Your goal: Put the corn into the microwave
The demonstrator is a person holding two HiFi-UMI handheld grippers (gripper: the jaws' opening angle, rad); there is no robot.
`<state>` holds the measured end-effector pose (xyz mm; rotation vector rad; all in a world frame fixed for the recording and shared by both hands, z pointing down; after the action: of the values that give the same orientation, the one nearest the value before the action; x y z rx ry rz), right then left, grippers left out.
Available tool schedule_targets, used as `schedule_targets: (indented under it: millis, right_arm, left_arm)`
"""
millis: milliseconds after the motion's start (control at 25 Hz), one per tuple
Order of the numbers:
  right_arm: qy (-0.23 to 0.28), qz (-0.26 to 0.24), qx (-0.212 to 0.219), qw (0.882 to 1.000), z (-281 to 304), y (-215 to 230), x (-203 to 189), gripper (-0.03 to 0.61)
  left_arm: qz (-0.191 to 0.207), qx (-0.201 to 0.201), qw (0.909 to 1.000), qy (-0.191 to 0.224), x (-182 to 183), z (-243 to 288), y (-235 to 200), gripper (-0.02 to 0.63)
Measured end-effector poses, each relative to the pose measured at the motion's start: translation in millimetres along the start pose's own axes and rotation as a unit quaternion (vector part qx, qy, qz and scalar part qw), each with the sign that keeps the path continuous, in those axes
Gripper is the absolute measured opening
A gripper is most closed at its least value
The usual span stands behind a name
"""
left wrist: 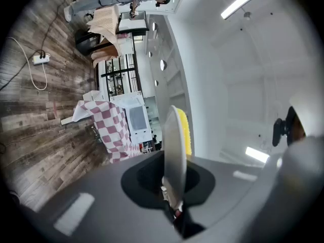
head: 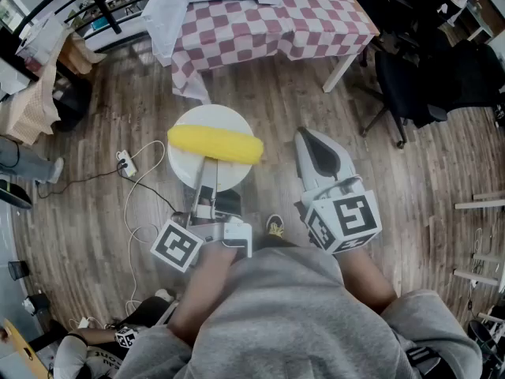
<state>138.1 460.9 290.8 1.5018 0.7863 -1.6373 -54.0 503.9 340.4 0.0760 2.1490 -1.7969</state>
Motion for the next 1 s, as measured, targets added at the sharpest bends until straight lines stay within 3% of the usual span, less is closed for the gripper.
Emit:
schedule_targets:
  millis: [480,720,1000]
  right_arm:
    - [-0.006,0.006,0.003,1.0,6,-36,-2,-0.003]
    - [-0.015,-0.016,0.032,0.999,10,-66,-3,-0.002]
    - [-0.016,0.001,0.035,0.999,15,-77,-2,-0.002]
  left_arm:
    - [-0.009,-0.005,0.9999,-0.003,27,-17,-6,0.012]
    - [-0.015,-0.005,0.9998,-0.006,43,-26,-13,0.012]
    - [-0.019,-0.008,0.9998,-0.007,53,-30,-16,0.012]
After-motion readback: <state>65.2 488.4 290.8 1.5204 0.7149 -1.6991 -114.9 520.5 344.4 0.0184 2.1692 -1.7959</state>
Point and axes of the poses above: the fingertips, and each gripper's own axes: z forward along the fingers, y to its right, x out of its top, the point moved 4 cm from there along -z, backward along the fingers, and after that the axes turned 1 degree about y, right-handed, at the moved point
